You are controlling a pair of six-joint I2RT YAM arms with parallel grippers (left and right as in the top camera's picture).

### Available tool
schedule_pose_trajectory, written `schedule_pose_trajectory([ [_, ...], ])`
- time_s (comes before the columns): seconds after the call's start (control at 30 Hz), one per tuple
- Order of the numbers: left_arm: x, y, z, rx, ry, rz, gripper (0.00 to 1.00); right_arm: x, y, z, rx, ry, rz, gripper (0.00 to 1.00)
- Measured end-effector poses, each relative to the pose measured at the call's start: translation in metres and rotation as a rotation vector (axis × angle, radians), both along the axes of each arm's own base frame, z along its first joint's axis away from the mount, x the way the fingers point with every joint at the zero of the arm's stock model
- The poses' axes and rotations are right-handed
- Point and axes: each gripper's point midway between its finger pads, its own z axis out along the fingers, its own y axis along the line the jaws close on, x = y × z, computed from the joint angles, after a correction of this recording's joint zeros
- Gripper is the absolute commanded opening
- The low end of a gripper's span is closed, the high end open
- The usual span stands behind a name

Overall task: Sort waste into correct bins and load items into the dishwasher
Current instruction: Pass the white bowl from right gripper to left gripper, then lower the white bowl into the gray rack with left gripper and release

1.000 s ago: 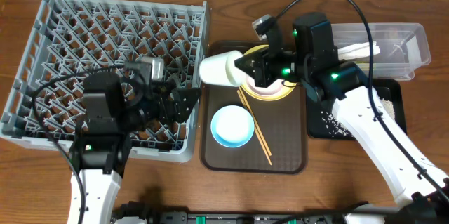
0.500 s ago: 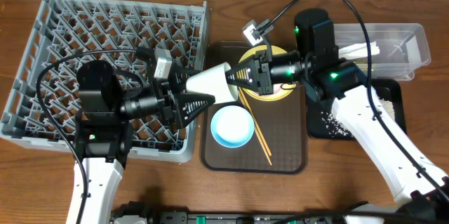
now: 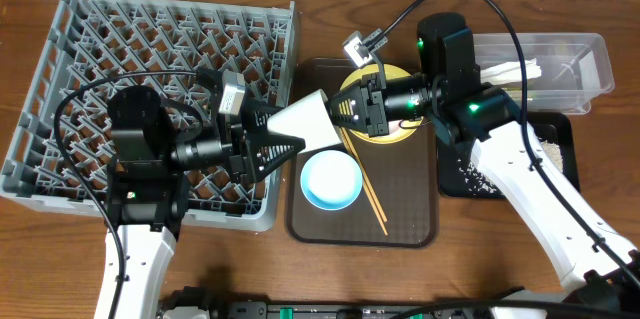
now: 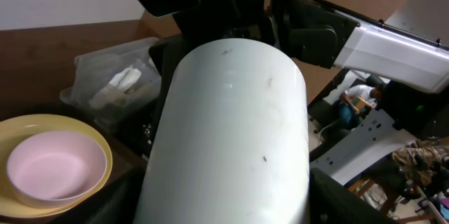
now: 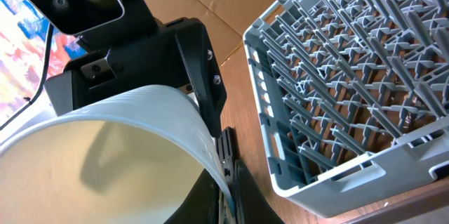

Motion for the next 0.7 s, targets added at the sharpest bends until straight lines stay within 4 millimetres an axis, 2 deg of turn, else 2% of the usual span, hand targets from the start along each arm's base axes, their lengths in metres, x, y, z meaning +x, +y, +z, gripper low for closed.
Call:
schedule_pose_trajectory([
  [0.07,0.001,0.000,0.000,0.001,0.001,0.004,0.67,-0.001,0.000,0.001,0.002,0.003,0.004,0.30],
  [0.13,0.003,0.001,-0.001,0.004,0.001,0.016,0.67,-0.001,0.000,0.001,0.005,0.006,0.008,0.37],
  [0.2,0.005,0.001,-0.002,0.008,0.005,0.031,0.66,0.001,-0.003,0.002,0.008,0.006,0.001,0.48],
  [0.23,0.007,0.002,-0.003,0.011,0.008,0.044,0.66,0.005,-0.007,0.001,0.008,0.007,-0.010,0.56],
  [0.3,0.014,0.006,-0.008,0.024,0.032,0.090,0.66,0.018,-0.022,-0.004,-0.012,0.033,-0.066,0.61],
  [0.37,0.024,0.014,-0.017,0.049,0.061,0.162,0.64,0.036,-0.046,-0.022,-0.085,0.085,-0.176,0.57],
  [0.43,0.037,0.026,-0.034,0.096,0.117,0.268,0.62,0.045,-0.061,-0.041,-0.168,0.122,-0.261,0.54],
  [0.5,0.047,0.040,-0.059,0.169,0.214,0.391,0.61,0.050,-0.079,-0.070,-0.309,0.166,-0.356,0.53],
  [0.57,0.057,0.064,-0.091,0.277,0.319,0.556,0.56,0.057,-0.098,-0.091,-0.435,0.151,-0.436,0.54],
  [0.6,0.057,0.082,-0.109,0.353,0.388,0.652,0.55,0.059,-0.103,-0.096,-0.471,0.137,-0.455,0.54],
  [0.63,0.056,0.089,-0.116,0.383,0.414,0.688,0.55,0.058,-0.109,-0.102,-0.511,0.141,-0.470,0.54],
  [0.7,0.043,0.116,-0.138,0.508,0.539,0.802,0.55,0.053,-0.126,-0.115,-0.625,0.145,-0.513,0.55],
])
